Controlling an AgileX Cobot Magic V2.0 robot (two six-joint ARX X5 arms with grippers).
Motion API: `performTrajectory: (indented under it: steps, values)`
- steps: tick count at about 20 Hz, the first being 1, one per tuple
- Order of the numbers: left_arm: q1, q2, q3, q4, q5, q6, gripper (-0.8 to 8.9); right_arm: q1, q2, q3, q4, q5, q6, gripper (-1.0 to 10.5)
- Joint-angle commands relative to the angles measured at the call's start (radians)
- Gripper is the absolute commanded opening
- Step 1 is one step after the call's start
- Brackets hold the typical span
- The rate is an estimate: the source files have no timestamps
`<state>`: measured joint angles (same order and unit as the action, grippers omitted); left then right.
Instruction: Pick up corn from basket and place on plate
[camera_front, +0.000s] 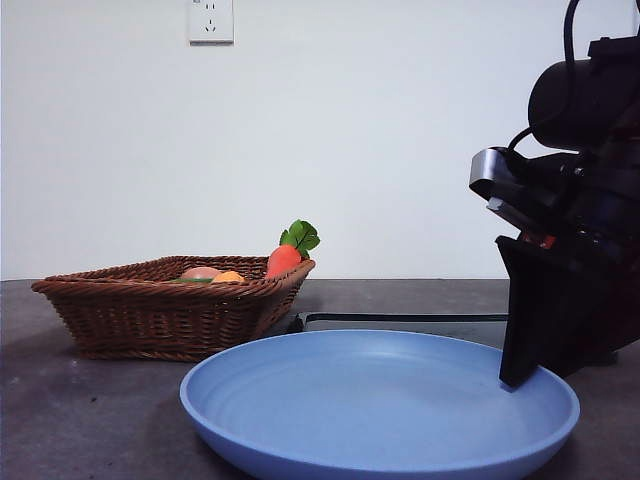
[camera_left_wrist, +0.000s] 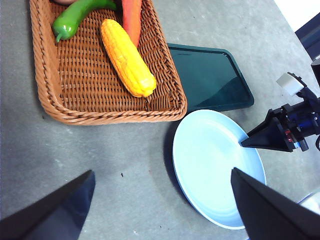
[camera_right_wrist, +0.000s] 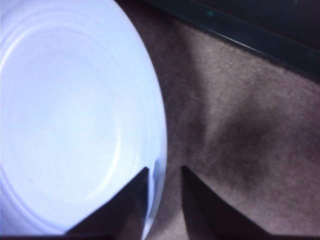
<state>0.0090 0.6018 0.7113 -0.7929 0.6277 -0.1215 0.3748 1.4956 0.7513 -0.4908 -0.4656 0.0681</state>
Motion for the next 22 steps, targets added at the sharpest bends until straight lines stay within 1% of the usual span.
performTrajectory:
  steps: [1, 3, 8, 10, 13, 15, 19, 20, 22]
  values:
    - [-0.003, 0.006, 0.014, 0.008, 0.004, 0.008, 4.43, 0.008, 0.035, 0.016, 0.004, 0.003, 0.026, 0.6]
    - [-0.004, 0.006, 0.014, 0.008, 0.004, 0.008, 4.43, 0.008, 0.055, 0.016, 0.004, 0.004, 0.027, 0.0]
    - [-0.008, 0.022, 0.014, 0.023, 0.004, 0.0, 4.43, 0.008, 0.037, 0.016, -0.004, -0.008, 0.052, 0.0]
    - [-0.018, 0.045, 0.016, 0.044, 0.004, -0.005, 4.43, 0.007, -0.015, 0.017, -0.031, -0.006, 0.052, 0.0]
    - [-0.056, 0.103, 0.021, 0.117, -0.001, -0.033, 4.43, 0.004, -0.14, 0.017, -0.084, -0.005, 0.061, 0.0]
    - [-0.097, 0.162, 0.04, 0.175, -0.03, -0.055, 4.43, -0.01, -0.242, 0.017, -0.126, -0.003, 0.074, 0.0]
    - [-0.194, 0.339, 0.134, 0.266, -0.172, -0.1, 4.42, -0.05, -0.421, 0.017, -0.214, 0.001, 0.077, 0.0]
    - [-0.215, 0.399, 0.173, 0.267, -0.201, -0.111, 4.42, -0.064, -0.458, 0.017, -0.233, 0.004, 0.077, 0.0]
    - [-0.249, 0.525, 0.256, 0.267, -0.219, -0.13, 4.41, -0.091, -0.517, 0.017, -0.26, 0.003, 0.077, 0.0]
